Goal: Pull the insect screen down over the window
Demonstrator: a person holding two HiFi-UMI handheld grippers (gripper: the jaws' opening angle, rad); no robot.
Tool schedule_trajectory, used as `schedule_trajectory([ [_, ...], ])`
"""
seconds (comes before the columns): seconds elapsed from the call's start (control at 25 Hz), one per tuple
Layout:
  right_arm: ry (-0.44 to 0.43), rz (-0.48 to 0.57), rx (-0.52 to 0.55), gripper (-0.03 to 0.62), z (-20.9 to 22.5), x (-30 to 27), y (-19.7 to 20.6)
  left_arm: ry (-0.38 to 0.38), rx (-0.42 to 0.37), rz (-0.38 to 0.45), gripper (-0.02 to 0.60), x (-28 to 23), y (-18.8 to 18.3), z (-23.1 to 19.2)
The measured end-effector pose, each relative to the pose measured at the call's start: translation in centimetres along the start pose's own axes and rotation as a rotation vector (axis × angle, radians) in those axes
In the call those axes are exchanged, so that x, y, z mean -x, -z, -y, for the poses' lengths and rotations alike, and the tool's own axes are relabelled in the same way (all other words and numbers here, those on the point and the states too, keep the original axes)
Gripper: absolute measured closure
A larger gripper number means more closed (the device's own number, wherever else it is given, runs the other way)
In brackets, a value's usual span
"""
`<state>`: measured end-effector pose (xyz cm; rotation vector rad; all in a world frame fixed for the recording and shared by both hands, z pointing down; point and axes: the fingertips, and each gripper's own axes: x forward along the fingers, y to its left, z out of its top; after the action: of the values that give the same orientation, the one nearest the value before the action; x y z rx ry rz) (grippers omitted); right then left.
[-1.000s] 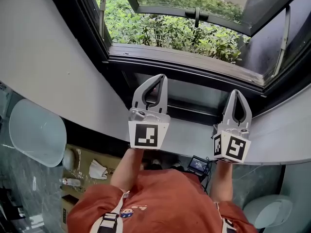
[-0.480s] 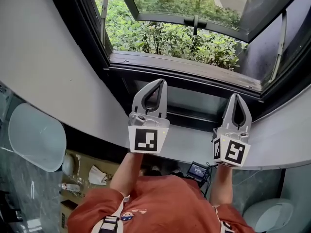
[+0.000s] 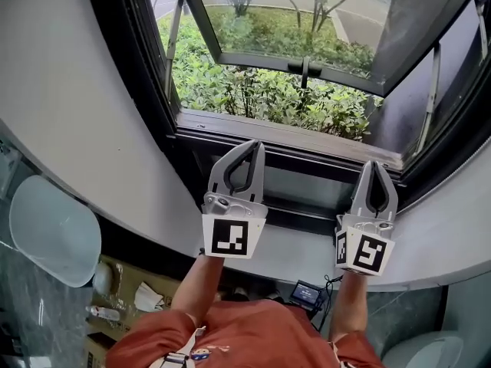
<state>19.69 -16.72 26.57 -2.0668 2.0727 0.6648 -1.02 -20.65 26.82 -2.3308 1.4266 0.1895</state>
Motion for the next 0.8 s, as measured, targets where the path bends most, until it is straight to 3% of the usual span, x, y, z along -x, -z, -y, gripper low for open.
schedule_trajectory([
  [0.4,-0.004,0.131,0.126,0.585,0.8,-2.5,-5.8,0.009,-0.092,0.109,0.578,-2.1,-5.4,-1.0],
  [0.8,-0.017,0.226,0.232,0.585,1.1,-4.4,-10.8,-0.033,-0.188,0.21,0.578,-3.4,-10.7,-3.9],
])
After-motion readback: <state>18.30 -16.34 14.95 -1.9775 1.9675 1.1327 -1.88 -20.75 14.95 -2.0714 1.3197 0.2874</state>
